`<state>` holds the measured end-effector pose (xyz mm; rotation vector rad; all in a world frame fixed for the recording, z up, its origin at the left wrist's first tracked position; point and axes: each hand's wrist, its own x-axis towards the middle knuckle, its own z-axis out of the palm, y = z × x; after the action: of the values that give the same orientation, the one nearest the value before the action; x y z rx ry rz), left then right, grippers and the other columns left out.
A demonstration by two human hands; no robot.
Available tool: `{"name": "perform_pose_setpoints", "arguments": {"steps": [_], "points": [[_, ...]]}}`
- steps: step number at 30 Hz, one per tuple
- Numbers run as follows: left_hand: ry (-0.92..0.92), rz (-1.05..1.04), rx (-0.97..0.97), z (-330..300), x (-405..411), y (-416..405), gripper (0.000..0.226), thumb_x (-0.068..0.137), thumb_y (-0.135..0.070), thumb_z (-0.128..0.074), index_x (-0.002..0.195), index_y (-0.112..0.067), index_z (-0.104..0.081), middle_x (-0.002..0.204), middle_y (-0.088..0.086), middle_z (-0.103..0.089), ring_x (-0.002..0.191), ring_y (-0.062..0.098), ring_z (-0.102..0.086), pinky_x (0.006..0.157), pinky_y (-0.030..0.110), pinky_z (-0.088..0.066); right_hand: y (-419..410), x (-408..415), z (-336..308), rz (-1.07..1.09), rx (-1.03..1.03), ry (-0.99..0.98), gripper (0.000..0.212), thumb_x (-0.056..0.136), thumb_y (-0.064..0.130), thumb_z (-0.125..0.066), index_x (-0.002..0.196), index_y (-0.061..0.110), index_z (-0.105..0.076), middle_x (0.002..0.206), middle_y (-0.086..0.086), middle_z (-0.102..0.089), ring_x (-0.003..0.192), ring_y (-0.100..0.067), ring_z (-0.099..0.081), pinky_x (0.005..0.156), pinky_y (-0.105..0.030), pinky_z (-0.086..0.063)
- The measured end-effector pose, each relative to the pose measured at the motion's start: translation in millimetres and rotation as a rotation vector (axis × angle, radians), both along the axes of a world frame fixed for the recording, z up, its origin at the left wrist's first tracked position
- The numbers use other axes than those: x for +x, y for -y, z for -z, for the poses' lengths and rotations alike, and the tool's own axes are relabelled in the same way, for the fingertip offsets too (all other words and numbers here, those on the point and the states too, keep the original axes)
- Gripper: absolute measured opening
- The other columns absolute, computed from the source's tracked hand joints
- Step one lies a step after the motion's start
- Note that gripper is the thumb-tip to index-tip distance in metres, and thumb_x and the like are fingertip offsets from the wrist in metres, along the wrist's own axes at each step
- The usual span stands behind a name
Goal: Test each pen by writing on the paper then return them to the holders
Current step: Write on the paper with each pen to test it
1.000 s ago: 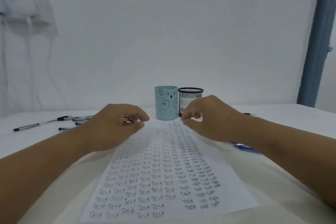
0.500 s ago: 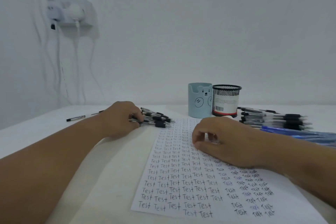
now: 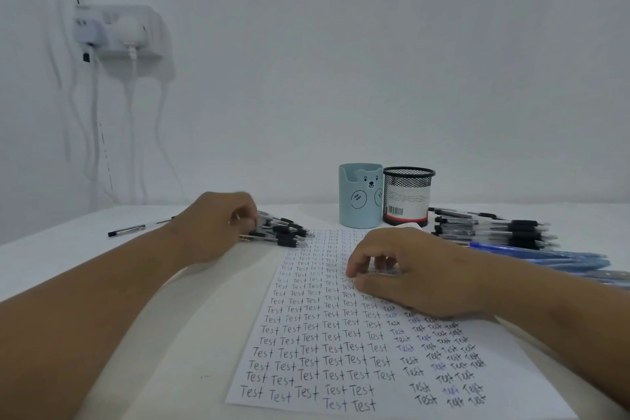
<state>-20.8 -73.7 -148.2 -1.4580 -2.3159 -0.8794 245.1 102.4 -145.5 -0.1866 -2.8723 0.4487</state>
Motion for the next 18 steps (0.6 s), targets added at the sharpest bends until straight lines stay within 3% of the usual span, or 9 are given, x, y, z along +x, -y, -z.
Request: {"name": "perform_pose_setpoints", "arguments": {"steps": [3, 6, 9, 11, 13, 15, 18], "points": [[0.093, 0.024, 0.349, -10.9, 16.4, -3.5, 0.022, 0.099, -0.007, -0.056, 0.089, -0.027, -0.061, 0.082, -0.005, -0.073, 0.068, 0.019, -0.062, 0.058, 0.029, -0.049, 0.1, -0.3, -0.7, 0.012, -0.002, 0.007, 0.015, 0.094, 0.048, -0.062, 0.108, 0.042, -0.067, 0.107, 0.025, -0.061, 0.102, 0.004, -0.053, 0.091, -0.019, -0.048], [0.429, 0.104, 0.733, -24.8, 34.7, -9.1, 0.026, 0.100, -0.003, -0.055, 0.103, -0.028, -0.059, 0.085, 0.001, -0.073, 0.075, 0.018, -0.067, 0.072, 0.032, -0.056, -0.4, -0.4, -1.9, 0.026, -0.001, 0.005, 0.018, 0.094, 0.049, -0.062, 0.110, 0.043, -0.066, 0.106, 0.024, -0.062, 0.100, 0.005, -0.054, 0.089, -0.019, -0.050], [0.894, 0.294, 0.918, -31.7, 55.4, -13.7, 0.014, 0.097, 0.003, -0.059, 0.101, -0.011, -0.063, 0.088, 0.009, -0.067, 0.079, 0.020, -0.070, 0.074, 0.025, -0.060, 0.1, 3.2, -2.2, 0.038, -0.080, -0.041, 0.024, 0.095, 0.048, -0.060, 0.119, 0.044, -0.062, 0.103, 0.021, -0.065, 0.097, 0.006, -0.057, 0.083, -0.019, -0.051], [1.110, 0.407, 0.929, -30.8, 67.2, -16.9, 0.005, 0.090, 0.003, -0.062, 0.093, -0.002, -0.062, 0.082, 0.009, -0.071, 0.079, 0.022, -0.075, 0.072, 0.021, -0.059, 1.7, 2.8, -2.5, 0.063, -0.281, -0.144, 0.029, 0.099, 0.044, -0.054, 0.127, 0.041, -0.057, 0.102, 0.015, -0.068, 0.096, 0.003, -0.061, 0.082, -0.018, -0.050], [1.214, 0.455, 0.874, -27.6, 80.2, -20.3, 0.009, 0.082, 0.000, -0.065, 0.090, 0.001, -0.061, 0.077, 0.009, -0.075, 0.083, 0.024, -0.077, 0.069, 0.019, -0.059, 0.7, -2.2, -4.1, 0.112, -0.615, -0.306, 0.031, 0.103, 0.039, -0.047, 0.130, 0.031, -0.058, 0.099, 0.005, -0.073, 0.092, -0.010, -0.067, 0.087, -0.027, -0.053], [1.239, 0.487, 0.784, -22.5, 90.0, -24.7, 0.017, 0.072, -0.002, -0.067, 0.088, 0.002, -0.061, 0.082, 0.014, -0.076, 0.085, 0.026, -0.077, 0.068, 0.019, -0.060, -1.6, -6.0, -8.4, 0.118, -0.931, -0.445, 0.031, 0.106, 0.034, -0.042, 0.126, 0.020, -0.062, 0.093, -0.005, -0.076, 0.079, -0.024, -0.069, 0.087, -0.038, -0.059], [1.099, 0.457, 0.579, -13.2, 97.8, -29.3, 0.023, 0.071, -0.010, -0.072, 0.088, 0.002, -0.063, 0.088, 0.017, -0.075, 0.089, 0.031, -0.076, 0.072, 0.027, -0.063, -3.5, -3.9, -15.5, 0.038, -1.293, -0.539, 0.038, 0.108, 0.030, -0.036, 0.118, 0.007, -0.065, 0.086, -0.014, -0.072, 0.070, -0.025, -0.066, 0.074, -0.037, -0.060]]}}
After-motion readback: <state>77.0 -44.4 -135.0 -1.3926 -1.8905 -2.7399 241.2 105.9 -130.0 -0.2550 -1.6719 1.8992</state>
